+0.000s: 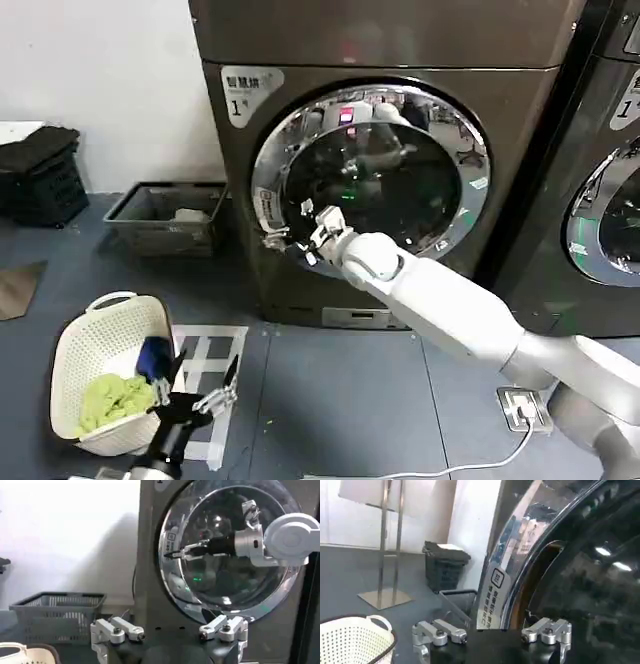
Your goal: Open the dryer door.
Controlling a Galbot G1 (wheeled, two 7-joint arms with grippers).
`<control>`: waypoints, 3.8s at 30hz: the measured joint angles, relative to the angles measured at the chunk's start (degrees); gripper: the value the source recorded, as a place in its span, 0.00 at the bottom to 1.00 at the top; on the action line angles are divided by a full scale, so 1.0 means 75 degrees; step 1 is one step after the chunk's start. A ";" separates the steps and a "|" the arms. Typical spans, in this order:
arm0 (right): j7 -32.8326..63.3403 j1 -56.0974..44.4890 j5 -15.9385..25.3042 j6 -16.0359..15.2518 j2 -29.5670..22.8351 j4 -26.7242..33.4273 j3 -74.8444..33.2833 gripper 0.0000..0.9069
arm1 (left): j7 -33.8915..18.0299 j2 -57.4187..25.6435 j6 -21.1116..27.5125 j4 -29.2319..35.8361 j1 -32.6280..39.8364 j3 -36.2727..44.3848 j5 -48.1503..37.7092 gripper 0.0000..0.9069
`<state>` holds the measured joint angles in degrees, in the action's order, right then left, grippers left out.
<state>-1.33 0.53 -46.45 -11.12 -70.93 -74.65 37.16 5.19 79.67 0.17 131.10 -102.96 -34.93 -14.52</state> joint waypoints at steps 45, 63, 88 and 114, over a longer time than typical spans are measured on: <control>-0.2580 -0.0094 -0.0456 0.0800 0.1338 -0.1413 0.0267 1.00 | 0.0144 -0.0128 0.0069 -0.0060 0.0228 -0.0163 -0.0176 1.00; -0.3101 -0.0654 -0.0551 0.1116 0.2563 -0.2980 -0.0030 1.00 | 0.0693 -0.0930 0.0964 -0.0458 0.1295 -0.1393 -0.1429 1.00; -0.4982 -0.1666 -0.0308 0.2078 0.4661 -0.4708 -0.0611 1.00 | 0.2290 -0.2556 0.1254 -0.1624 0.3281 -0.1571 -0.3252 1.00; -0.7139 -0.4309 -0.0637 0.2865 0.6305 -0.5349 -0.3268 1.00 | 0.3251 -0.4302 0.1334 -0.2545 0.5595 0.0894 -0.3012 1.00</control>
<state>-54.87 -31.79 -51.23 10.36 -23.65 -114.77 12.65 29.57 47.41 10.18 112.01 -61.00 -28.23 -37.11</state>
